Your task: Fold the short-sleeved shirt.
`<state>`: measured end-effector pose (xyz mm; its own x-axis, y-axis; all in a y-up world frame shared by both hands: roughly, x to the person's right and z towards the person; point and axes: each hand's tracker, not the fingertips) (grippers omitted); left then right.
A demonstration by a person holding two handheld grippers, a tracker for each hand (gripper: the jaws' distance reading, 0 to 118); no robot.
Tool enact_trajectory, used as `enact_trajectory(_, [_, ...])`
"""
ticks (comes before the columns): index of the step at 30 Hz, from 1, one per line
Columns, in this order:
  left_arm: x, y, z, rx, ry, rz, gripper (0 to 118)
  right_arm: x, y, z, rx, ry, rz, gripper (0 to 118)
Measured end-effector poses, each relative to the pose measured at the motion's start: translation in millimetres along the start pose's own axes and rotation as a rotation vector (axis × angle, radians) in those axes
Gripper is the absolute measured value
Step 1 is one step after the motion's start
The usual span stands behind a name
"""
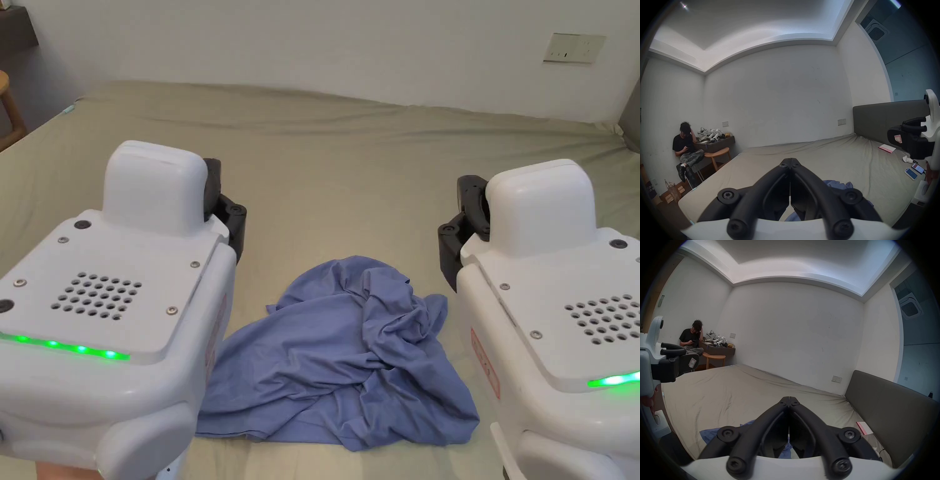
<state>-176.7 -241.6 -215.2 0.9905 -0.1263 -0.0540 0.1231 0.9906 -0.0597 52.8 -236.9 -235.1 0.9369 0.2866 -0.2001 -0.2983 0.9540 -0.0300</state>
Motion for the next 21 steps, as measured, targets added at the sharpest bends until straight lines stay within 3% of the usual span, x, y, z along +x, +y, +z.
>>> enact_trajectory(6, [-7, -29, -31, -0.13, -0.024, 0.013, 0, 3, -16, -14, -0.044, 0.004, -0.001, 1])
enact_trajectory(12, [-31, -121, -80, -0.47, -0.042, 0.055, 0, 14, -41, -30, -0.109, -0.006, -0.007, 1])
enact_trajectory(13, [-35, -143, -90, -0.549, -0.032, 0.06, 14, 16, -46, -33, -0.122, -0.008, -0.009, 1])
enact_trajectory(14, [-40, -164, -99, -0.618, -0.019, 0.068, 40, 19, -50, -36, -0.136, -0.011, -0.01, 1])
enact_trajectory(16, [-49, -204, -114, -0.764, -0.024, 0.106, 102, 23, -59, -40, -0.162, -0.019, -0.012, 1])
enact_trajectory(17, [-53, -223, -121, -0.837, -0.026, 0.121, 107, 26, -63, -43, -0.176, -0.022, -0.014, 1])
enact_trajectory(21, [-57, -268, -139, -0.905, 0.025, 0.082, 105, 35, -80, -53, -0.235, -0.03, -0.006, 1])
